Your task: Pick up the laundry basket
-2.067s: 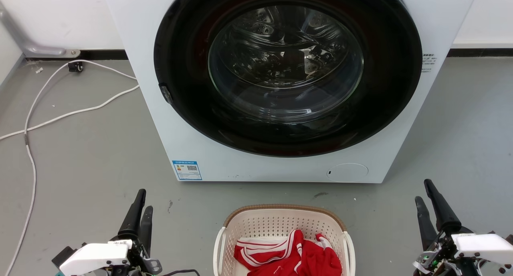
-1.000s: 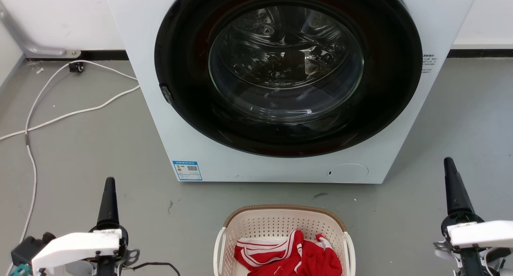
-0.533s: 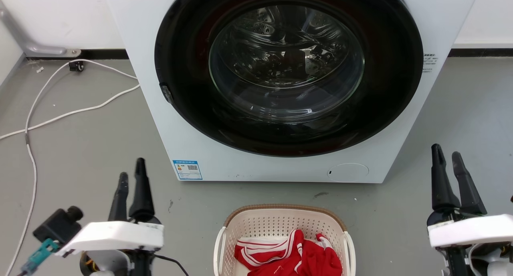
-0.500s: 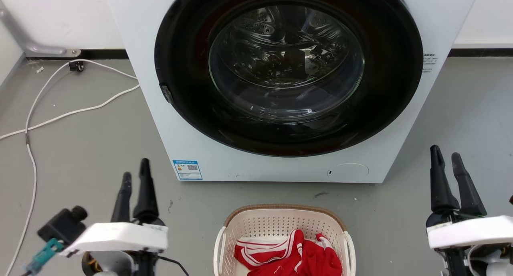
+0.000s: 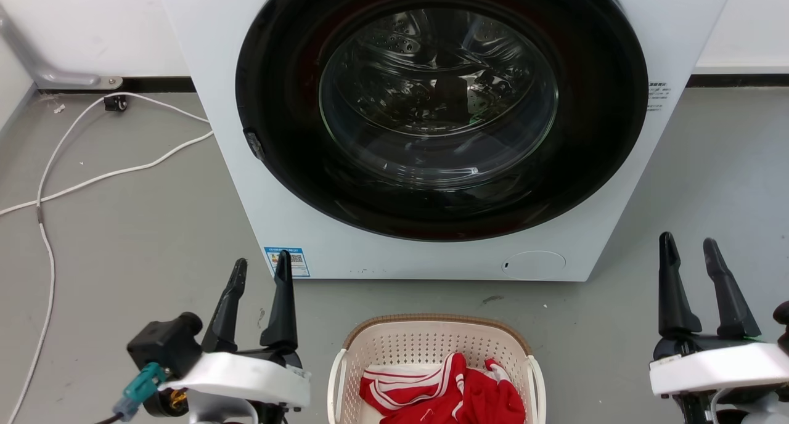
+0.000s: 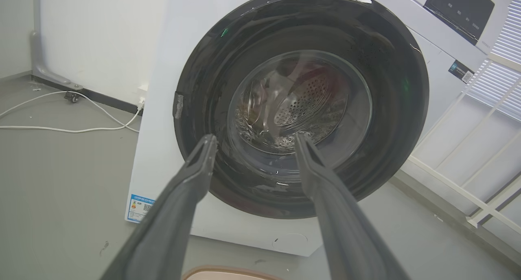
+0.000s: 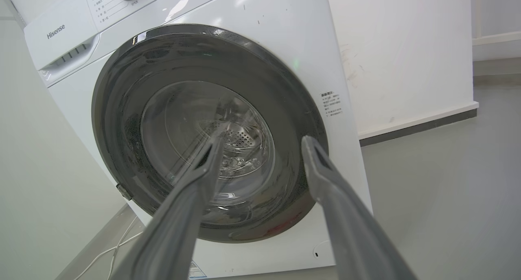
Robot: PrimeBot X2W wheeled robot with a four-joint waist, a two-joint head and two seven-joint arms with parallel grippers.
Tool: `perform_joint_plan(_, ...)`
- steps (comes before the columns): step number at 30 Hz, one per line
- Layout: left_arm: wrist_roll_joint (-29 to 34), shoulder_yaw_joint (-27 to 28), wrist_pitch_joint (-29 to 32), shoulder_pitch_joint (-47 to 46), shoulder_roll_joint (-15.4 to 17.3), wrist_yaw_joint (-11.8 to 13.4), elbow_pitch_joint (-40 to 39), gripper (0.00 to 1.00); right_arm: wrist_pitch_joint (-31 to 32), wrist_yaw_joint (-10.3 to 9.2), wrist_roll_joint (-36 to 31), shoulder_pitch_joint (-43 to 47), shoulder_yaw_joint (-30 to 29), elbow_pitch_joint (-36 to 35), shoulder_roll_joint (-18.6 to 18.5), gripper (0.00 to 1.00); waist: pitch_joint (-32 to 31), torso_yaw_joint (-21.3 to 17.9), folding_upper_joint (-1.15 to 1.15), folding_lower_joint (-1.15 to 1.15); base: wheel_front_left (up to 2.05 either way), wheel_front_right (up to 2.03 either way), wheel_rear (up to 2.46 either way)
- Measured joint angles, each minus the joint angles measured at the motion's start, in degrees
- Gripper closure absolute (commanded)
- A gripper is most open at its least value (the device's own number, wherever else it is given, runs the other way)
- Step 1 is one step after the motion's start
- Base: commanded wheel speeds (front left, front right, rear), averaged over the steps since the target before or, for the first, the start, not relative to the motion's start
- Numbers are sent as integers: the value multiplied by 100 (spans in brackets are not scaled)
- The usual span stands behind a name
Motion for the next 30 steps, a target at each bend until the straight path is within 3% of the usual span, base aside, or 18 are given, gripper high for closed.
perform_joint_plan(12,889,-773,-174,-4,394,566,30,0,-185,0,-844,188,-10,197,-1,0,-31,-21,0,0,0,0,0)
perform_joint_plan(22,1152,-1059,-302,-3,523,559,156,0,-260,0,-1303,259,23,356,-1,0,-46,-30,0,0,0,0,0)
perform_joint_plan(30,1351,-1077,-397,74,445,433,298,0,-337,1,-1664,316,129,356,-2,0,-19,-46,0,0,0,0,0)
